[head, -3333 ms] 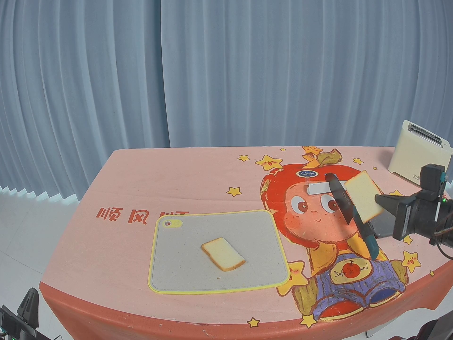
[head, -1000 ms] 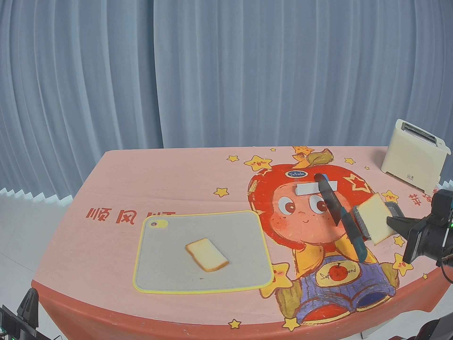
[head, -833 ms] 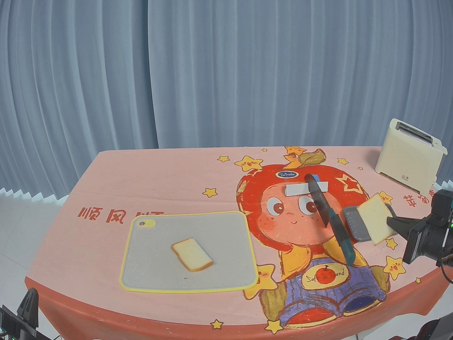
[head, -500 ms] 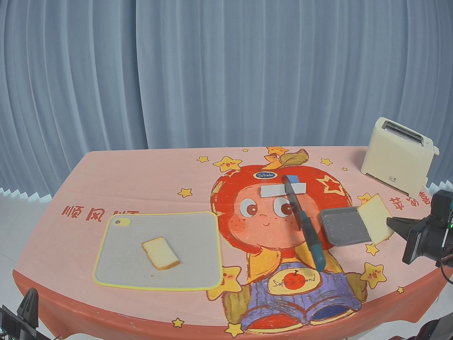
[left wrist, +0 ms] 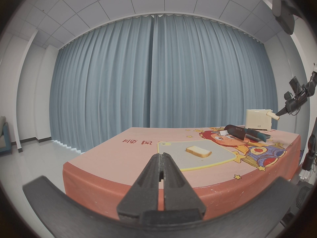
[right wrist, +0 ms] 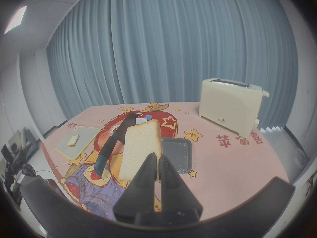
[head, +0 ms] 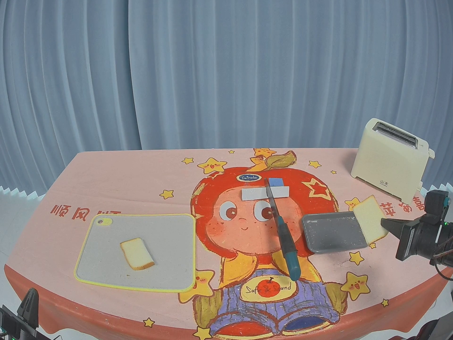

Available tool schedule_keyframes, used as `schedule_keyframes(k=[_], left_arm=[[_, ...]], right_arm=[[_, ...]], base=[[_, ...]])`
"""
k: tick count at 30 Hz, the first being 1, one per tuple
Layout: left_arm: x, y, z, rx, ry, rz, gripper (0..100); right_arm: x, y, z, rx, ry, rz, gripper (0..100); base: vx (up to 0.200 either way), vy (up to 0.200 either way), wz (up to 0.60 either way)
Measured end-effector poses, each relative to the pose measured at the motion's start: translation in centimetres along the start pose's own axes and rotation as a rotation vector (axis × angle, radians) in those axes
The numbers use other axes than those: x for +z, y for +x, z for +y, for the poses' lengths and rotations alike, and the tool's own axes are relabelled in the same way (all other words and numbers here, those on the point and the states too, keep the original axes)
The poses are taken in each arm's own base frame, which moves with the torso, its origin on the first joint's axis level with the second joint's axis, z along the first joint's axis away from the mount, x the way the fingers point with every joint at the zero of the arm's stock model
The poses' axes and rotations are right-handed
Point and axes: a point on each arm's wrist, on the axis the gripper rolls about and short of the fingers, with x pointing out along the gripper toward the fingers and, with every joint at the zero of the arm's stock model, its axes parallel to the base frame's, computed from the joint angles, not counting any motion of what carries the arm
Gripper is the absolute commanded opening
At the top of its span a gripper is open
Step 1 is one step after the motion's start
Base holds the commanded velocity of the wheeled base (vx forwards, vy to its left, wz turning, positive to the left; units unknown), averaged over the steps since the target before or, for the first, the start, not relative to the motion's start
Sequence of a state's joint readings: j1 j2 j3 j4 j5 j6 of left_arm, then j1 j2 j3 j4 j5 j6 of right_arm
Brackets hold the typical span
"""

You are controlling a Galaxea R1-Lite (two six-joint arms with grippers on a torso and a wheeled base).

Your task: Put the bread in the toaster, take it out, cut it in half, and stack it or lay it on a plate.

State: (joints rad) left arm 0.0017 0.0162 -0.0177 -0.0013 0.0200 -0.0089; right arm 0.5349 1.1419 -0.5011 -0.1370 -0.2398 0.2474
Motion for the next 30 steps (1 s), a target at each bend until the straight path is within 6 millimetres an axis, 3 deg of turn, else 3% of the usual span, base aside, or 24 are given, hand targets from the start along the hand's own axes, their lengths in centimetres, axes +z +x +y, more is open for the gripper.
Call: schedule_keyframes(k=[17, 30], left_arm=[[0.0, 0.0, 0.0, 0.001, 0.000, 0.000, 0], [0.0, 0.0, 0.0, 0.001, 0.000, 0.000, 0]], right_arm=[[-0.7, 5.1, 0.8, -0.063, 0.110, 0.175, 0], [0.1, 7.8, 0.2, -0.103, 0.149, 0.142, 0]], base=[[0.000, 0.000, 0.00], [0.000, 0.000, 0.00]])
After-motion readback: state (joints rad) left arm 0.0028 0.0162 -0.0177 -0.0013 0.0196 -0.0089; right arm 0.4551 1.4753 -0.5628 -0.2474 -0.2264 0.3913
